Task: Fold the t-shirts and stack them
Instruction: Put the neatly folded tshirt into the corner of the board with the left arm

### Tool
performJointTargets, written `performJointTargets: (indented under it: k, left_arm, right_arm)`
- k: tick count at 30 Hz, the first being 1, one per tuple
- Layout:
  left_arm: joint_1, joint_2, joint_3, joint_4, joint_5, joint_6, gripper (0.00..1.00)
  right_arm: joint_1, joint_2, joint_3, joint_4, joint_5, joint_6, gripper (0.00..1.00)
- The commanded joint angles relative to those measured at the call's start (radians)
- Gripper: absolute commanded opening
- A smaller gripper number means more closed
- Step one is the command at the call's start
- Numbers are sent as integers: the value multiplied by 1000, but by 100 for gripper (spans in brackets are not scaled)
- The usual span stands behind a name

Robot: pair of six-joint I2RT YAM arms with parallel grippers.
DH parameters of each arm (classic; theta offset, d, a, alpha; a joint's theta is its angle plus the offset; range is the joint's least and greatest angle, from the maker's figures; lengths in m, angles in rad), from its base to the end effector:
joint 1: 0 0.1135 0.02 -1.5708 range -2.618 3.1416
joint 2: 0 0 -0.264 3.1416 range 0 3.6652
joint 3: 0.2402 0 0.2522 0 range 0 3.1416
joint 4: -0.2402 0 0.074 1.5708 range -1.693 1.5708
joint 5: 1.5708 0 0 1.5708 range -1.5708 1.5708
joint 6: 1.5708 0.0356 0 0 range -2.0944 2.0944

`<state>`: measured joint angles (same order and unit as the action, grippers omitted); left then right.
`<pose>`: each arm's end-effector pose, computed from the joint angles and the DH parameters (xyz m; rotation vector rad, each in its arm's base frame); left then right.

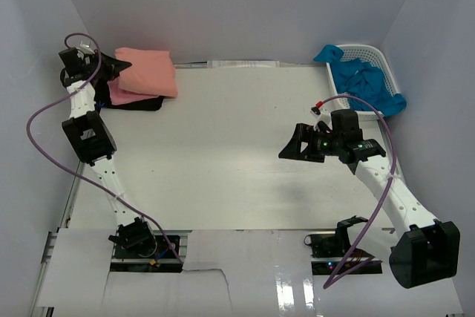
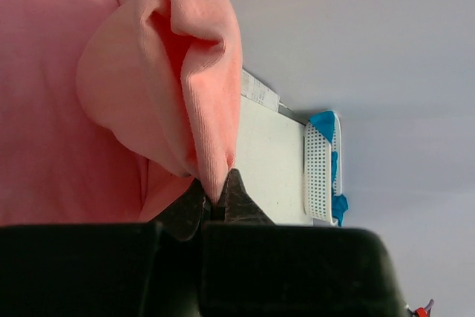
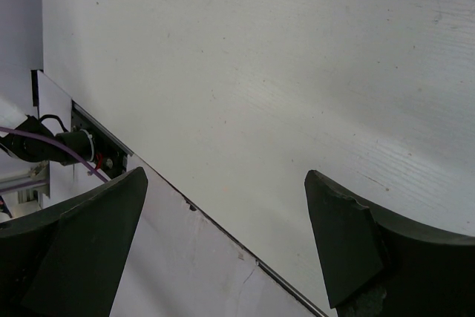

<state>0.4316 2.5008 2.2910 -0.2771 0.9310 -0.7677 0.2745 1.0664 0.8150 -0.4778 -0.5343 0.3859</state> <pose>0.5278 0.2116 0.2344 -0.6122 1.9382 -1.1595 0.2094 0.0778 0.2721 -0.1561 2.3556 0.9467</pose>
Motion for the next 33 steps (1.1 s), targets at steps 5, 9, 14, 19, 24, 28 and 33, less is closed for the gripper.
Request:
performJointTargets:
  k: [5, 9, 14, 19, 24, 28, 33]
  left_arm:
    - [21, -5, 51, 59, 42, -39, 0]
    - [29, -10, 61, 58, 35, -41, 0]
    - [50, -13, 53, 67, 42, -56, 0]
    - [62, -22, 42, 75, 48, -65, 0]
    - [71, -33, 30, 85, 48, -74, 0]
    - [81, -39, 13, 107, 49, -88, 0]
    - [101, -31, 4, 107, 54, -99, 0]
  right_arm:
    - [-6, -3, 10, -7, -18, 10, 93]
    - [-6, -2, 10, -4, -16, 16, 93]
    - [-6, 1, 3, 5, -20, 24, 93]
    - [-6, 12, 7, 11, -24, 27, 93]
    - [-4, 12, 4, 21, -32, 33, 93]
    - [-4, 17, 10, 21, -36, 33, 94]
    - [-4, 20, 16, 19, -36, 31, 93]
